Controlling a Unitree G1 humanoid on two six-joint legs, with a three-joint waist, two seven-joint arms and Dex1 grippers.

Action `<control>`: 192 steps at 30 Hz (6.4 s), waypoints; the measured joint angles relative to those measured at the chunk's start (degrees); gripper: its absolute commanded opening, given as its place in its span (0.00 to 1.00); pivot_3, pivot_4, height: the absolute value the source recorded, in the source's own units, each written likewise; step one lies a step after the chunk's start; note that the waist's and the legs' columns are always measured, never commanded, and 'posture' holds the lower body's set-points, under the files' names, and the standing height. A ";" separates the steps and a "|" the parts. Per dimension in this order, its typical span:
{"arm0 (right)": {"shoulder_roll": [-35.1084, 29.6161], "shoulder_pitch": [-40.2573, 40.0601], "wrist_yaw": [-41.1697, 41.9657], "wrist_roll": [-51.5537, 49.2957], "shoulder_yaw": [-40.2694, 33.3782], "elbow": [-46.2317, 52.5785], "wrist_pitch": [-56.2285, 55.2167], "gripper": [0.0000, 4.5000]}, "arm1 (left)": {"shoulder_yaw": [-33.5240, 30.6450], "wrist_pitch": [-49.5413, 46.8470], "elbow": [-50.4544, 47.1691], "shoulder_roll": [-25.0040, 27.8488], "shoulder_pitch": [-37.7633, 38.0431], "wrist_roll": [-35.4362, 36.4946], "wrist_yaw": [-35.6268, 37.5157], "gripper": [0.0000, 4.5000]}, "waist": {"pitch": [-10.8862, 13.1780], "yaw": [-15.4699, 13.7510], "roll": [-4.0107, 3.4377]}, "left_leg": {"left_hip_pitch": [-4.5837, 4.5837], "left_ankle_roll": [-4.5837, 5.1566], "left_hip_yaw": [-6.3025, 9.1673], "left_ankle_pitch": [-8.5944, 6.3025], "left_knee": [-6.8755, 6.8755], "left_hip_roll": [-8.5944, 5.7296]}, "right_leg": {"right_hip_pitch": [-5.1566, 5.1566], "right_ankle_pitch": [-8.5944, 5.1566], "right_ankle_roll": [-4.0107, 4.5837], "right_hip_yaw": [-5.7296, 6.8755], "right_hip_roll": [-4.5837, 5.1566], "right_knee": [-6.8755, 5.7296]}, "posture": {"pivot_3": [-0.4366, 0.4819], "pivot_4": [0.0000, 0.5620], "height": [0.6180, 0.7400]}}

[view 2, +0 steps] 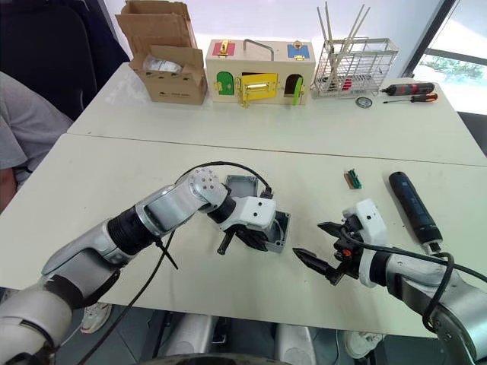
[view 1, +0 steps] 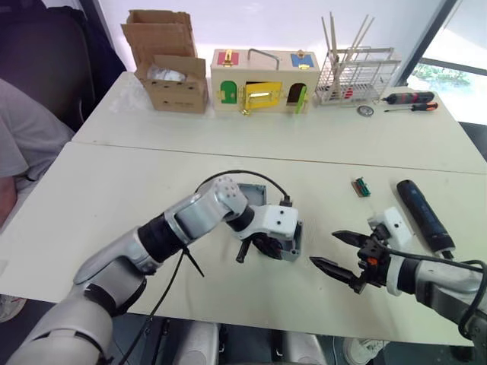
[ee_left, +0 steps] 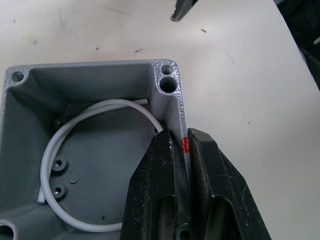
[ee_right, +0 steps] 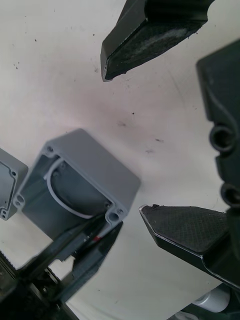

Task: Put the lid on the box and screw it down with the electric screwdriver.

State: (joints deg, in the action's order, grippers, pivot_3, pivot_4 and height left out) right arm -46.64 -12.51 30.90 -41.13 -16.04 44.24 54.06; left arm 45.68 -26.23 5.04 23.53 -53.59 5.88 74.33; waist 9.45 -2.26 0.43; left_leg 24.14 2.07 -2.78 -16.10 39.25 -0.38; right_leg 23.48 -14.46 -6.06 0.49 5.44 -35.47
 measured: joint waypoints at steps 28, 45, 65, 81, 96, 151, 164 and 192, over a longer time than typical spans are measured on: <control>10.80 -8.93 -15.08 4.71 1.12 12.27 -0.55 1.00 | 2.21 56.83 58.22 -16.34 -19.78 2.58 17.97 0.00 | 0.01 0.06 0.02 | 0.25 0.04 0.02 -0.02 0.08 0.00 | 0.20 0.08 -0.14 0.08 -0.03 -0.08 | 0.48 0.27 0.92; 5.43 -1.07 -10.81 2.79 -0.26 8.70 1.80 1.00 | -2.97 57.09 58.20 -12.44 -19.19 1.61 17.97 0.59 | 0.03 0.14 0.04 | 0.28 0.04 0.03 -0.02 0.09 0.03 | 0.32 0.12 -0.21 0.08 -0.07 -0.28 | 0.48 0.27 0.92; -6.40 34.76 4.71 -1.93 9.69 -9.38 1.78 1.00 | -30.53 -51.45 7.51 0.73 -3.77 2.72 -34.28 0.59 | 0.11 1.36 0.15 | 0.34 -0.12 0.09 0.08 0.16 0.00 | 0.55 0.05 -0.48 0.00 -0.08 -0.77 | 0.48 0.27 0.92; -7.37 33.40 7.02 6.19 15.40 -10.63 -1.33 1.00 | -33.92 -58.24 9.71 -8.50 -4.89 4.40 -45.85 0.59 | 0.11 1.32 0.16 | 0.33 -0.25 0.06 0.16 0.13 -0.07 | 0.60 0.06 -0.48 -0.02 0.04 -0.83 | 0.48 0.27 0.92; -6.90 31.66 4.26 6.49 12.68 -8.14 0.50 1.00 | -26.71 -50.40 12.34 -8.04 -4.59 4.20 -44.40 0.01 | 0.03 1.09 0.11 | 0.24 -0.26 0.04 0.16 0.13 -0.12 | 0.52 0.07 -0.48 -0.04 0.13 -0.85 | 0.48 0.27 0.92; 28.00 53.22 -3.60 -9.42 3.18 -39.18 -3.59 0.02 | -48.63 -4.37 -6.24 -12.49 6.33 13.93 -47.06 0.44 | 0.07 1.71 0.16 | 0.34 -0.46 -0.14 0.28 -0.05 -0.10 | 0.86 0.15 -0.53 -0.04 0.11 -1.16 | 0.48 0.27 0.92; 14.20 37.77 -7.03 26.22 15.59 -21.93 -32.01 0.02 | -61.47 -14.01 -4.36 -1.34 4.89 29.69 -41.54 0.99 | 0.08 1.78 0.16 | 0.34 -0.53 -0.16 0.31 -0.06 -0.10 | 0.87 0.13 -0.55 -0.04 0.09 -0.89 | 0.48 0.27 0.92; 7.36 1.37 -32.30 91.00 21.66 -22.36 -79.55 0.02 | -37.29 -16.56 0.95 -1.78 8.22 25.01 -19.85 0.01 | 0.09 1.61 0.22 | 0.25 -0.85 -0.11 0.51 -0.04 -0.05 | 0.69 0.11 -0.52 -0.10 -0.07 -0.81 | 0.48 0.27 0.92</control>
State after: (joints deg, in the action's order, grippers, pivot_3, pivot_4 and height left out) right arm -39.28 -11.14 -1.39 49.87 5.62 21.89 -25.49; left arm 8.39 -42.79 5.99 21.75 -45.36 30.88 54.48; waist 9.55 -0.66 0.65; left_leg 24.39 1.22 -2.89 -15.59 39.21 -0.43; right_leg 24.17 -14.35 -6.59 0.39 5.38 -36.28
